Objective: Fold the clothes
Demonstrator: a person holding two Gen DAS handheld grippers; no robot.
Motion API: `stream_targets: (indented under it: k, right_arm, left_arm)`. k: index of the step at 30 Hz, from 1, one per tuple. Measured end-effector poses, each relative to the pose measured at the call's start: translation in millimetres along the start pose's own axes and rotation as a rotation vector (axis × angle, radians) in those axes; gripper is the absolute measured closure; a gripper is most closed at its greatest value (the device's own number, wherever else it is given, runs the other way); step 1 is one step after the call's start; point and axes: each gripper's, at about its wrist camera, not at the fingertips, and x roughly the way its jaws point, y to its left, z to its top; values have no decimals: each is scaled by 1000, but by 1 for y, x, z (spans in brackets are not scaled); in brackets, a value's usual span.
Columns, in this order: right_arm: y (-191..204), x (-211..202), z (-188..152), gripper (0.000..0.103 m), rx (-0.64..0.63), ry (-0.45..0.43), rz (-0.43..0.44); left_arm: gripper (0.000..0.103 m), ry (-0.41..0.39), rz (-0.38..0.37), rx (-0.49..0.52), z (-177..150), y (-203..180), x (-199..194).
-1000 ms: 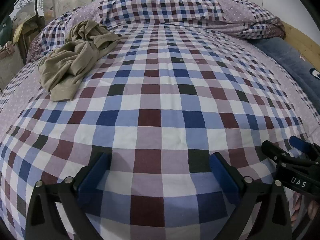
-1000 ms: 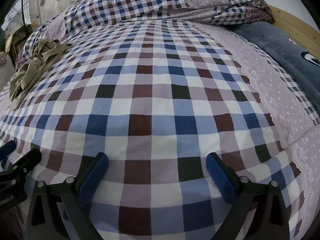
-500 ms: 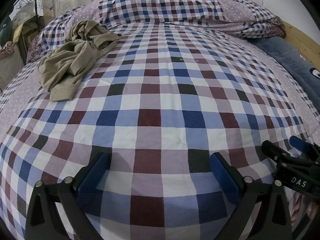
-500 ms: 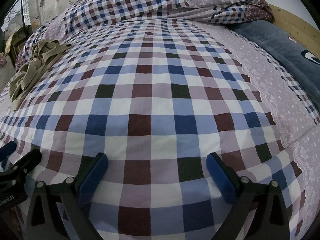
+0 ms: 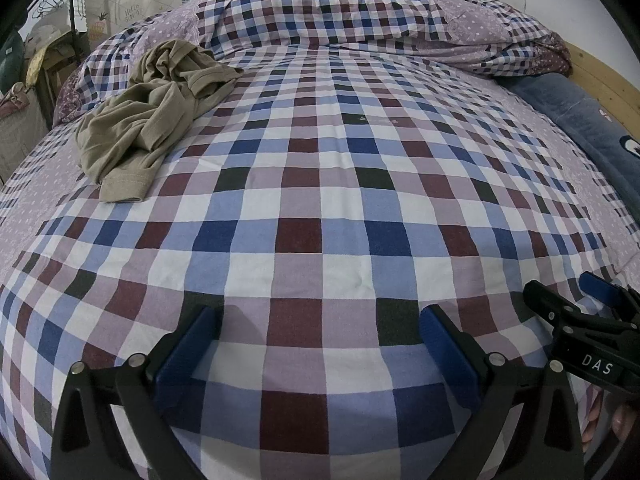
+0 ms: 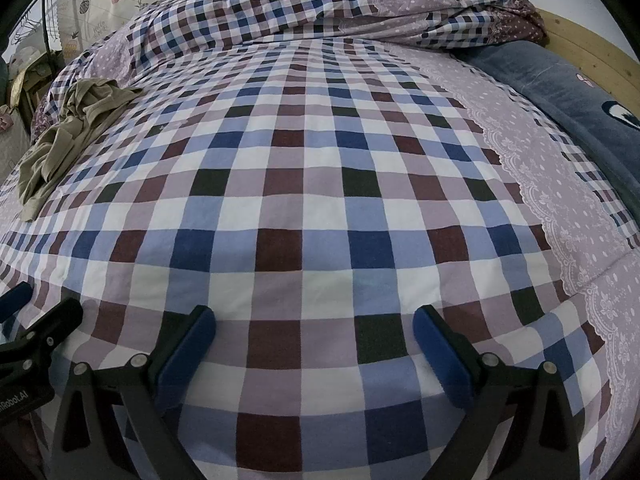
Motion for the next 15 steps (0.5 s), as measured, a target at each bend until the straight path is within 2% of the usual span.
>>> stream_targets:
  k: [15]
  right_arm:
    - [-1,0,0,1,28,21,25]
  left_arm:
    - [0,0,-7,-11,-3,2,-1]
